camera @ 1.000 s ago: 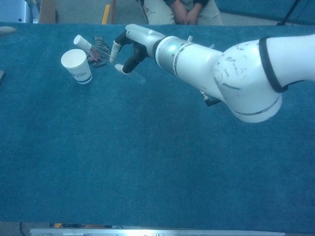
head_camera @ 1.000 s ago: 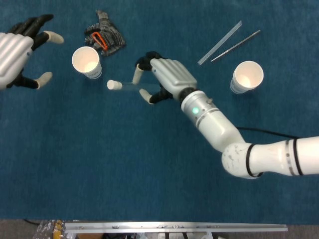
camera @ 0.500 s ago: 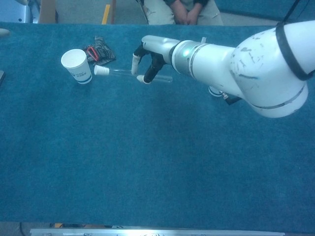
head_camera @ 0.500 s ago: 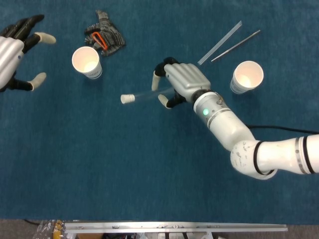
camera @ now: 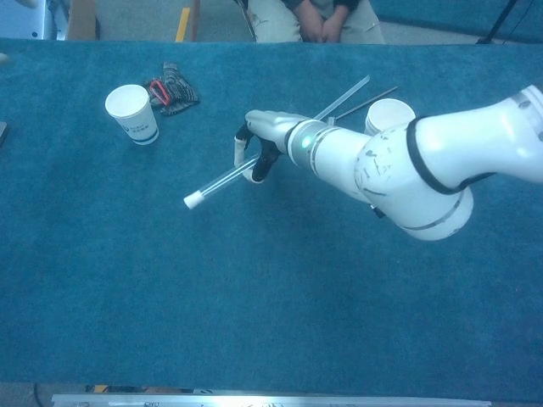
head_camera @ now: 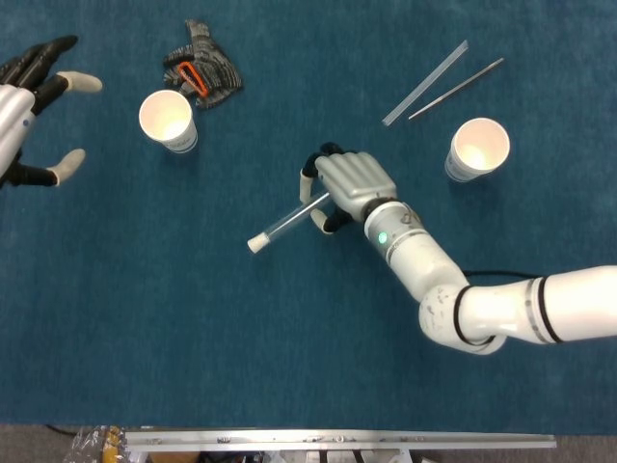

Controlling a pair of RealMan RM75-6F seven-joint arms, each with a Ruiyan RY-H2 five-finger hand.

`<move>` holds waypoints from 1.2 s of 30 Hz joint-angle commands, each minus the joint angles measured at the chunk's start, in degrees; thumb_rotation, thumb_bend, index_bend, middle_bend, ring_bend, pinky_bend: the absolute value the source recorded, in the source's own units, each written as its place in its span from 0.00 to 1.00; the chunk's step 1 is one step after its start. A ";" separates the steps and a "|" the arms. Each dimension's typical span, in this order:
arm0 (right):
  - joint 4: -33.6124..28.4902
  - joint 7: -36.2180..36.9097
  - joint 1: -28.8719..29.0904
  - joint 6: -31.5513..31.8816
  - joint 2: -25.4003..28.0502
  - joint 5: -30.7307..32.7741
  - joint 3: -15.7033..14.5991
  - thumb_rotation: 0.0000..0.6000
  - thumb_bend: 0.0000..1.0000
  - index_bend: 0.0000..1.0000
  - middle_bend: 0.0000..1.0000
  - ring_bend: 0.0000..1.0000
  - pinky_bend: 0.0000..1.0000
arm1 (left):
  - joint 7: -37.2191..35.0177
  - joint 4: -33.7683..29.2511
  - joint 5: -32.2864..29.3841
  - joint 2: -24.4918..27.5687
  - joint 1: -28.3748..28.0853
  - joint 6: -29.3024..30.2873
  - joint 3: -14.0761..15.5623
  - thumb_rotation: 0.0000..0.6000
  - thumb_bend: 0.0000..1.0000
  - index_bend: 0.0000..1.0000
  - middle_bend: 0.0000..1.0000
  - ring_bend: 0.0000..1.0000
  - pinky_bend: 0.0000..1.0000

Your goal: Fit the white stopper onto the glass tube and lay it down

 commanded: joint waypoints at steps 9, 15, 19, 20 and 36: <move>3.60 0.54 -1.99 -0.52 -4.07 -3.52 -1.62 1.00 0.36 0.67 0.24 0.07 0.18 | -2.53 1.08 1.35 -0.20 0.70 0.99 0.91 1.00 0.33 0.22 0.00 0.00 0.00; 4.93 -0.27 -2.62 -0.67 -5.44 -5.41 -2.39 1.00 0.34 0.67 0.24 0.07 0.18 | -3.11 1.35 1.61 -0.24 0.70 1.07 1.16 0.99 0.33 0.22 0.00 0.00 0.00; 5.26 -0.82 -3.07 -0.61 -5.75 -6.86 -2.74 1.00 0.34 0.66 0.23 0.08 0.18 | -3.48 1.36 1.64 -0.36 0.71 1.04 1.35 1.00 0.33 0.23 0.00 0.00 0.00; 5.24 -1.24 -3.10 -0.60 -5.69 -7.09 -2.94 1.00 0.34 0.64 0.22 0.08 0.18 | -3.61 1.30 1.70 -0.36 0.74 1.08 1.41 0.99 0.33 0.23 0.00 0.00 0.00; 2.71 -3.04 -4.39 -0.42 -3.21 -9.44 -3.31 1.00 0.35 0.36 0.14 0.02 0.11 | -2.82 0.47 1.48 -0.33 0.70 1.32 1.63 0.98 0.33 0.23 0.00 0.00 0.00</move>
